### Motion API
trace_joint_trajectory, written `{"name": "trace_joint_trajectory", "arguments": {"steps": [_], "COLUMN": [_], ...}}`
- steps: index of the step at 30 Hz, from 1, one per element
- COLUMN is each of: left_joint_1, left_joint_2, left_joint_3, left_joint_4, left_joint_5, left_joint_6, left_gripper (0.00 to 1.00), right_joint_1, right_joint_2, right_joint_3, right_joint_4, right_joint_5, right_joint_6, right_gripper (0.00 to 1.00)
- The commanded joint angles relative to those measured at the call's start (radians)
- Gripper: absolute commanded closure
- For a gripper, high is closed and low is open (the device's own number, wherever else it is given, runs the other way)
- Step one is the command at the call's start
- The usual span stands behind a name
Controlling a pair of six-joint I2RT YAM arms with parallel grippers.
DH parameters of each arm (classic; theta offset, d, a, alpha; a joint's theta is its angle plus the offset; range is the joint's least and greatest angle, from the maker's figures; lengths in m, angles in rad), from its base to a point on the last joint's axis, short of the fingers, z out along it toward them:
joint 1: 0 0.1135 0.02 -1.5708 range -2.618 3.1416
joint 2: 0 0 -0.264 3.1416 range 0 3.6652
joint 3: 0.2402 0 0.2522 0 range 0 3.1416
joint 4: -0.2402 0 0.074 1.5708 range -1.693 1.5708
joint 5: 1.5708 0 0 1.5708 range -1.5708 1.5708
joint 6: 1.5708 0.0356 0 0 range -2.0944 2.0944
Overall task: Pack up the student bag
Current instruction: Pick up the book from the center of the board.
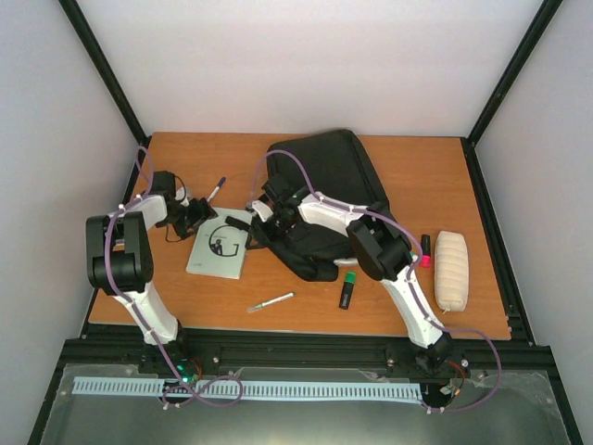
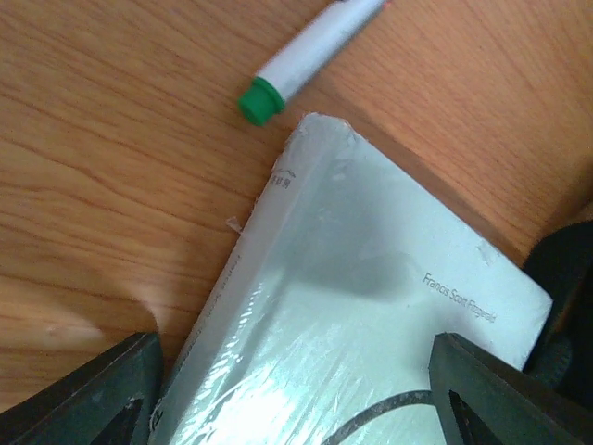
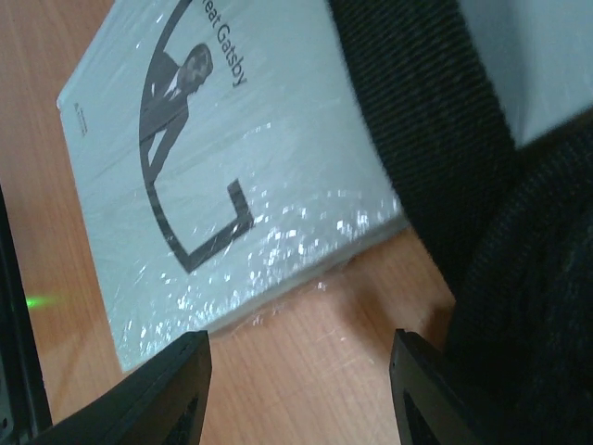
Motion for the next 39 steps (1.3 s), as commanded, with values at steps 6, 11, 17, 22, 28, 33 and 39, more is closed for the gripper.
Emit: {"name": "trace_joint_trajectory", "arguments": {"steps": [6,11,17,22,28,33,39], "left_joint_1": [-0.105,-0.148,-0.164,-0.164,-0.163,-0.166,-0.17], "left_joint_2": [-0.037,-0.178,-0.333,-0.382,-0.361,-0.303,-0.361], "left_joint_3": [-0.18,-0.322,-0.451,-0.501,-0.576,-0.623,-0.611], "left_joint_4": [0.034,0.112,0.144,0.135,0.239,0.423,0.533], "left_joint_5": [0.125,0.16,0.141,0.092,0.1,0.198,0.278], "left_joint_6": [-0.109,-0.199,-0.287,-0.32,-0.386,-0.419,-0.417], "left_gripper": [0.2,0.2,0.19,0.19,0.19,0.17,0.18], "right_joint_1": [-0.045,-0.087,-0.105,-0.105,-0.105,-0.101,-0.075], "right_joint_2": [0.054,0.021,-0.018,-0.018,-0.004,0.032,0.062], "right_joint_3": [0.031,-0.031,-0.101,-0.138,-0.161,-0.15,-0.128], "right_joint_4": [-0.016,-0.007,0.001,0.003,-0.012,-0.035,-0.04], "right_joint_5": [-0.002,-0.014,0.001,0.046,0.127,0.126,0.074], "right_joint_6": [0.021,0.018,0.005,0.009,0.015,0.001,-0.011], "right_gripper": [0.46,0.46,0.46,0.48,0.55,0.62,0.63]}}
